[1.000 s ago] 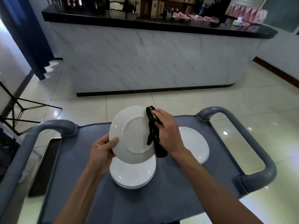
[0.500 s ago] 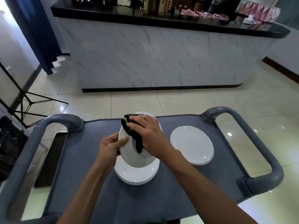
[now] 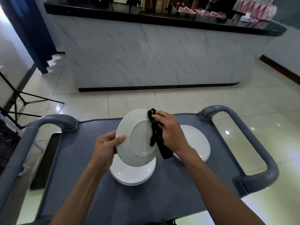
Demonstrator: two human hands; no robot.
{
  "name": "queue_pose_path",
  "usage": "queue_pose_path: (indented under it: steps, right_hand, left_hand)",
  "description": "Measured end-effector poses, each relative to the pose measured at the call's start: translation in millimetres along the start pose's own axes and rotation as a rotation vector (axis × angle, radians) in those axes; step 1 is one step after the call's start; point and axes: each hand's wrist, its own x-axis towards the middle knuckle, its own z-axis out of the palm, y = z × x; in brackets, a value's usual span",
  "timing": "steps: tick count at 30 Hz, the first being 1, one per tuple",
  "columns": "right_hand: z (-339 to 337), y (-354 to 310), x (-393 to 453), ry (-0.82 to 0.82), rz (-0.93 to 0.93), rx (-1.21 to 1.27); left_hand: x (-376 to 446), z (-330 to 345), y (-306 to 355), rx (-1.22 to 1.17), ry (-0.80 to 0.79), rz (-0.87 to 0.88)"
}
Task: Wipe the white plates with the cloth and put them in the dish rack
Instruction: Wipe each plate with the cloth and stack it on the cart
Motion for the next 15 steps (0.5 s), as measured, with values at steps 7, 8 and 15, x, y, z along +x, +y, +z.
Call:
queue_pose_path:
  steps: [7, 8, 15]
  right_hand:
    - [-28, 38, -15, 0.041, 0.039, -0.097]
    - [-32, 44, -18, 0.045, 0.045, -0.115]
    - [-68, 94, -45, 0.022, 0.049, -0.224]
  left_hand:
    - [11, 41, 2, 0.105, -0.039, 0.084]
    - [14, 48, 0, 0.138, -0.043, 0.103]
    - [34, 111, -20, 0.407, -0.027, 0.188]
